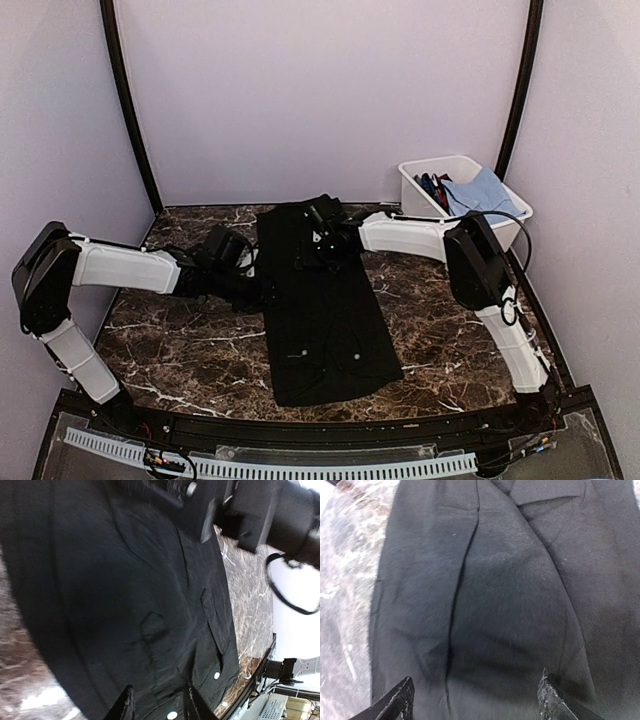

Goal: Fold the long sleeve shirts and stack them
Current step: Adjust the rectangle-folded shirt at the center of the board, then move the rectangle-folded shirt to the center of the board.

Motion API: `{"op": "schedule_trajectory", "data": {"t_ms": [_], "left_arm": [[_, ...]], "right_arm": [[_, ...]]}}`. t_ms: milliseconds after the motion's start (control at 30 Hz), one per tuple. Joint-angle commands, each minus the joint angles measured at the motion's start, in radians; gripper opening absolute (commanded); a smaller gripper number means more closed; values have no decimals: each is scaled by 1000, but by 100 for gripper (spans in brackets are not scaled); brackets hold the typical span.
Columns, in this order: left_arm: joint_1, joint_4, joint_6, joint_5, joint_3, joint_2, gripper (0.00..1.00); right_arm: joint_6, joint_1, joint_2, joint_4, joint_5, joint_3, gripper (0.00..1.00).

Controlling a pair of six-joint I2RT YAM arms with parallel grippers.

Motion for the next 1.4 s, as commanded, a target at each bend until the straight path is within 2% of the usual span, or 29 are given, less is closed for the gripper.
{"op": "schedule_trajectory", "data": {"t_ms": [0,267,500,733,1000,1167,1367], "left_arm": [[-52,92,-67,33,12,61,32],[-38,79,-87,1,-23,163,30],[54,-26,-2,-50,-25,168,30],[86,-128,82,-55,76,181,31],[68,-199,66,39,82,-4,37],[73,-287,58,0,-22,-130,38],[81,-318,46,15,-176,-252,38]], "right_arm": [[-37,4,-173,51,-30,-73,84],[-56,4,-398,110,-20,-325,88],[-26,18,-578,186,-20,-591,89],[12,52,-699,228,-42,-792,88],[72,73,-855,335,-198,-1077,82],[105,84,-922,360,-262,-1188,76],[139,85,-980,384,-310,-1294,71]]}}
